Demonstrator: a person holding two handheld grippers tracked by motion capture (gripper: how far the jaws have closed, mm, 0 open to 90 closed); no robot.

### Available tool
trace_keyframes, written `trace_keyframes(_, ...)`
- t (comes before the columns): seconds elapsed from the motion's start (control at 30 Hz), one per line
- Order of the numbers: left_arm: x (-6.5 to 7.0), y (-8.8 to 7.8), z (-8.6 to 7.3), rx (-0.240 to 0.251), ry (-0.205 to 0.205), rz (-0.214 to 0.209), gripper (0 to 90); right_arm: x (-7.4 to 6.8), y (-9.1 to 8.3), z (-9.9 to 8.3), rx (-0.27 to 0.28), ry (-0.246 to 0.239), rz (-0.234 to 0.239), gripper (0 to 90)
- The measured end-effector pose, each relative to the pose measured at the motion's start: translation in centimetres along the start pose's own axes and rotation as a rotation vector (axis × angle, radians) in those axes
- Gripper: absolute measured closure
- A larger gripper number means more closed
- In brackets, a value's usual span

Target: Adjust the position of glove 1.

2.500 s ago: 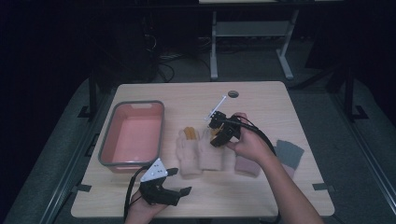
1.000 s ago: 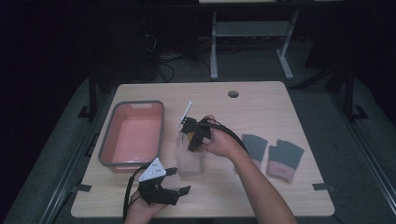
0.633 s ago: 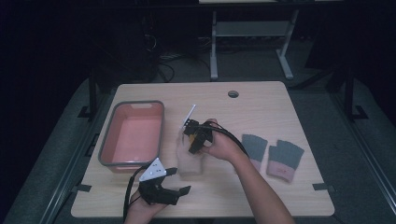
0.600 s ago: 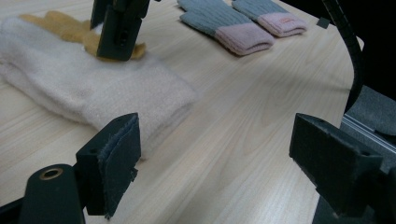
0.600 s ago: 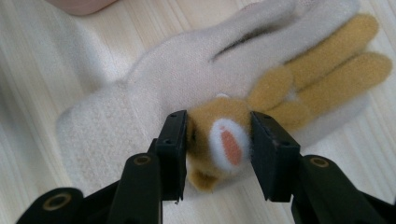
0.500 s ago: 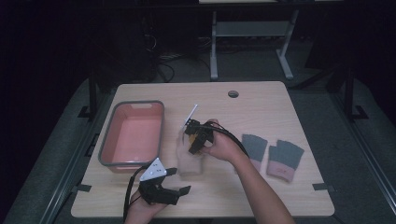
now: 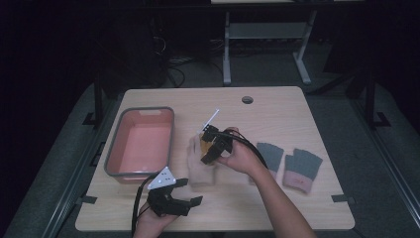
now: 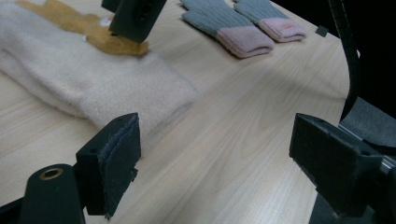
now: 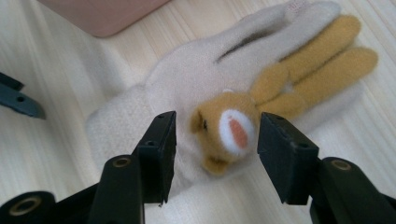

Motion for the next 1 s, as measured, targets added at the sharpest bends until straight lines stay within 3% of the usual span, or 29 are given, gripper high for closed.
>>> trace_keyframes(0.03,-0.2,0.0,0.1,0.003,0.009,0.005,16.7,0.0,-0.1,-0.1,0.005,0.001,-0.002,44.5)
trace_keyframes(0.4,-1.0,0.1,0.5,0.018,-0.071,0.020,16.7,0.4,-0.5,-1.8,0.021,0.067,0.029,40.7)
trace_keyframes(0.43,-0.9,0.2,0.6,0.026,-0.104,0.018,16.7,0.4,-0.5,-1.9,0.026,0.074,0.031,40.5)
trace_keyframes(0.53,-1.0,0.3,0.7,0.022,-0.105,0.022,16.8,0.4,-0.5,-2.4,0.032,0.089,0.035,39.7)
trace_keyframes(0.67,-1.4,0.5,1.0,0.019,-0.155,0.046,16.9,0.5,-0.8,-2.8,0.055,0.118,0.043,38.6)
trace_keyframes(0.83,-1.8,0.4,1.0,0.017,-0.158,0.068,17.0,0.3,-0.3,-3.3,0.067,0.163,0.084,36.7)
trace_keyframes(1.0,-1.5,0.5,0.9,0.008,-0.136,0.070,17.0,0.3,0.7,-3.9,0.048,0.186,0.084,36.3)
Point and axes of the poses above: each handheld gripper's, and its own axes: y roughly forward along the jaws, z roughly out of its top, x roughly to its right, the point moved 9 cm from there along y, roughly forward along the jaws, and after that the axes turned 11 degrees about y, right-handed, at the moved point
